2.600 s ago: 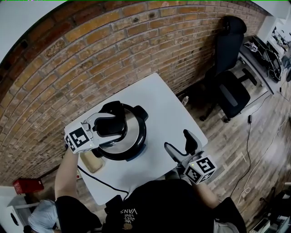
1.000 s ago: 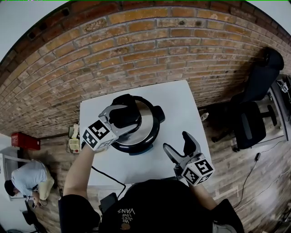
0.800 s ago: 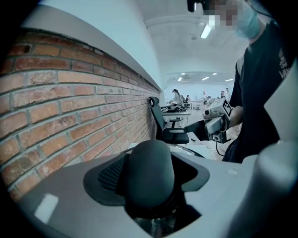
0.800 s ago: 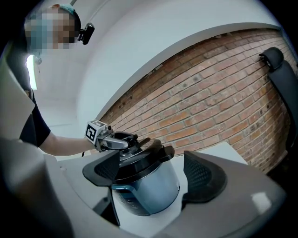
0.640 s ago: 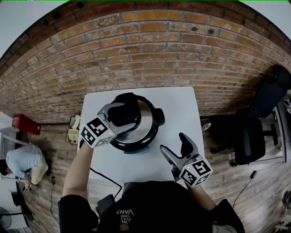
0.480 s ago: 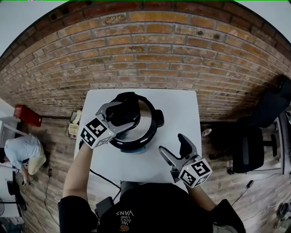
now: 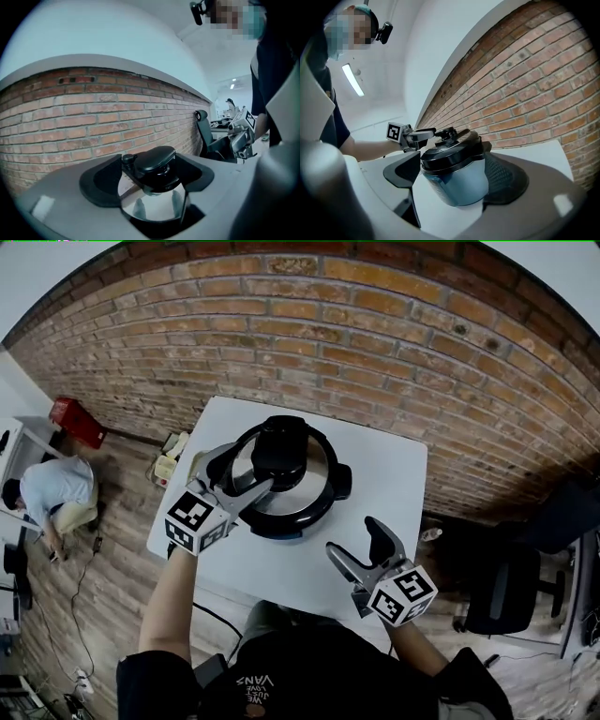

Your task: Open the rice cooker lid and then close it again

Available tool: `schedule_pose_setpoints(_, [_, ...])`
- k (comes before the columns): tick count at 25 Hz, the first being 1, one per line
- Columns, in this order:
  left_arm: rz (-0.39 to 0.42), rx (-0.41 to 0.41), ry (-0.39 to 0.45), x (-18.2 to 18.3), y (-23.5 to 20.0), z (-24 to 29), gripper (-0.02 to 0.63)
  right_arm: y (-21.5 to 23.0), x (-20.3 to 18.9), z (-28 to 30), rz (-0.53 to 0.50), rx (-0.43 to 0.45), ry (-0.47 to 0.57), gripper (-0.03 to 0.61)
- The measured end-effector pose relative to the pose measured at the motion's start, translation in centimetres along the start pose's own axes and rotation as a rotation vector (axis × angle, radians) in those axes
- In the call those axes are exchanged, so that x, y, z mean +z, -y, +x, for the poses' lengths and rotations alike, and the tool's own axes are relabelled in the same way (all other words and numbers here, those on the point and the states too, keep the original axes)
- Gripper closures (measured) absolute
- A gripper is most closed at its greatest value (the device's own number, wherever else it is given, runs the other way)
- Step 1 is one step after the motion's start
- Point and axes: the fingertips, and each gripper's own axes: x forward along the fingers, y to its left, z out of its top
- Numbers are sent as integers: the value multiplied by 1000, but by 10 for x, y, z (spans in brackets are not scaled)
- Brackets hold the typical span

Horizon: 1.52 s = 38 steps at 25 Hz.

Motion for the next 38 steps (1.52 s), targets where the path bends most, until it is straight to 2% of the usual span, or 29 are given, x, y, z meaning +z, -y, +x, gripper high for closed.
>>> schedule_pose_setpoints(9, [-69, 255, 112, -3, 9, -102, 279, -37, 0, 18, -32, 113, -12, 153])
schedule_pose_setpoints(18, [-136, 455, 145, -30, 73, -208, 281, -79, -7, -14, -87, 172, -1, 158])
schedule_pose_setpoints(22, [-140, 487, 141, -32, 116, -232, 282, -96, -17, -41, -118, 185, -11, 184])
schedule_pose_setpoints(26, [-113, 489, 118, -30, 165, -244, 299, -108, -29, -71, -148, 187, -15, 245])
schedule_pose_setpoints(32, [-97, 484, 140, -32, 222, -251, 415, -117, -45, -114, -169, 184, -10, 331])
schedule_pose_setpoints(38, [-93, 478, 125, -42, 265, -251, 536, -123, -56, -146, -178, 187, -2, 411])
